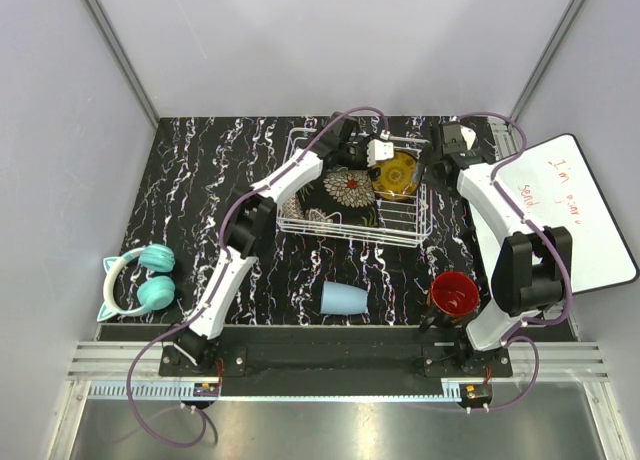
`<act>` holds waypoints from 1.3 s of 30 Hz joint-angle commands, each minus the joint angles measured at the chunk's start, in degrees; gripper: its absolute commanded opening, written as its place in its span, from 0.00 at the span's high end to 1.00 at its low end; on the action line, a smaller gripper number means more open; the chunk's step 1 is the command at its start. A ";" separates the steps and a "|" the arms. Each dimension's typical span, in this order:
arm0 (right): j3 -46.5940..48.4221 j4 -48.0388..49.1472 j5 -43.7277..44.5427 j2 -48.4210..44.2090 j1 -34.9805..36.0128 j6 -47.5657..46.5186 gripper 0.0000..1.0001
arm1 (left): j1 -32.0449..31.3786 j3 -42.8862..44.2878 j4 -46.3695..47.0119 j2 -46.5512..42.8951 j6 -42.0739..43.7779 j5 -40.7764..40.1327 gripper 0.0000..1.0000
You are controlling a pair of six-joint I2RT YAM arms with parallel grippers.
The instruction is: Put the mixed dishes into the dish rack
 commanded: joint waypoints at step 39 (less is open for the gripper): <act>-13.85 4.14 1.90 -16.51 -2.87 2.24 0.22 | 1.65 5.29 0.71 -4.57 1.27 3.41 1.00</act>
